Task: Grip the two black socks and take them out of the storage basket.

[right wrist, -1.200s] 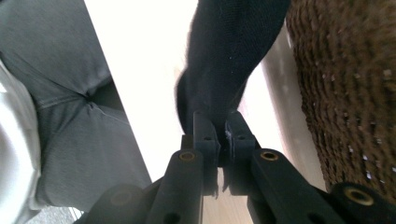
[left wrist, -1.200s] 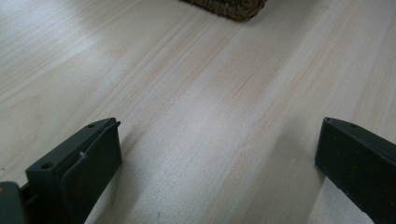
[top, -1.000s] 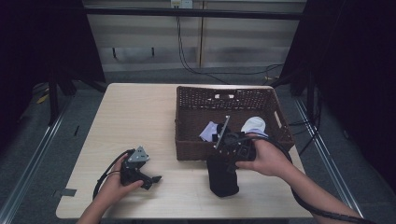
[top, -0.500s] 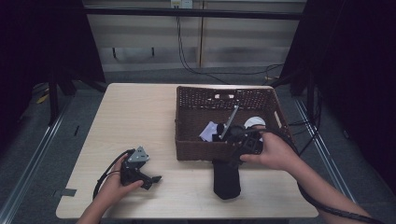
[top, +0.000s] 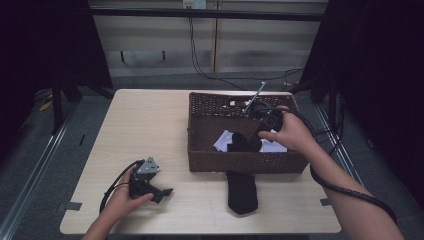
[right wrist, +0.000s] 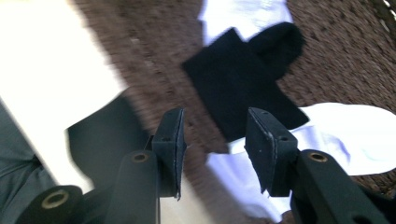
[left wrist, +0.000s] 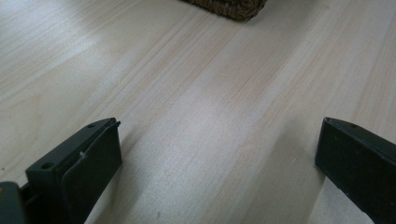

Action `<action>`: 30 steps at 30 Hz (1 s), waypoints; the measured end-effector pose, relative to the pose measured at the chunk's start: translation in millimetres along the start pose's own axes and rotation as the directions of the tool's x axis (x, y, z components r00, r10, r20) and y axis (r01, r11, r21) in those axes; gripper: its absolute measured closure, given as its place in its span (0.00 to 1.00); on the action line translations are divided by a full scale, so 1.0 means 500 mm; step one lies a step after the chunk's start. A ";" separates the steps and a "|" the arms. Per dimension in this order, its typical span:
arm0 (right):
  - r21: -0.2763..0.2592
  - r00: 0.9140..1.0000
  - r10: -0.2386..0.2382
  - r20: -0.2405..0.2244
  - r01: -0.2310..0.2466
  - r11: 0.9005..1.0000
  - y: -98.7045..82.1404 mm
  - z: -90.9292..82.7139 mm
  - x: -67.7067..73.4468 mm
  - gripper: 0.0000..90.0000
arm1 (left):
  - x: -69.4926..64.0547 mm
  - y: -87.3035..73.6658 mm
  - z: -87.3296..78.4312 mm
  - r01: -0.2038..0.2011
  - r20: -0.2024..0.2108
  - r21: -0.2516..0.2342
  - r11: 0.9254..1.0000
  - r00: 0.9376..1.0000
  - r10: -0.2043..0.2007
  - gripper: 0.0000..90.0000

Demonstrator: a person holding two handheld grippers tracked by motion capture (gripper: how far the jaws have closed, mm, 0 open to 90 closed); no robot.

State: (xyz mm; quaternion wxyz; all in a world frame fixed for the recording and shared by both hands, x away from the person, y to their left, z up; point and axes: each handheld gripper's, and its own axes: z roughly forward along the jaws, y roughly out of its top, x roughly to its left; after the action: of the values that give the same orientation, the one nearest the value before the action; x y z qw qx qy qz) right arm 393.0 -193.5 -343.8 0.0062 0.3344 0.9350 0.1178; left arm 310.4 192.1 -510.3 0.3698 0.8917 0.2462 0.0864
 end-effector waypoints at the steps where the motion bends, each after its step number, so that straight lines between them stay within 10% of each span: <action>1: -0.006 1.000 0.015 -0.001 -0.015 1.000 0.004 0.010 -0.010 0.63 | 0.000 0.000 0.000 0.000 0.000 0.000 1.000 1.000 0.000 0.00; 12: 0.051 0.996 0.089 -0.014 -0.088 0.995 0.023 0.125 -0.066 0.60 | 0.001 0.000 0.000 -0.003 0.001 0.002 1.000 1.000 0.003 0.00; 30: 0.163 0.995 0.090 -0.036 -0.083 0.983 0.026 0.217 -0.058 0.48 | 0.001 0.000 0.000 -0.002 0.003 0.002 1.000 1.000 0.002 0.00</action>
State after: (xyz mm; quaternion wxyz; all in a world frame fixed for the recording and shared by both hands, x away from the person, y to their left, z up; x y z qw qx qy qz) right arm 433.5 -178.6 -448.6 -0.0463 0.3717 0.9259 0.0489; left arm 310.5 192.4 -510.3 0.3693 0.8924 0.2450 0.0852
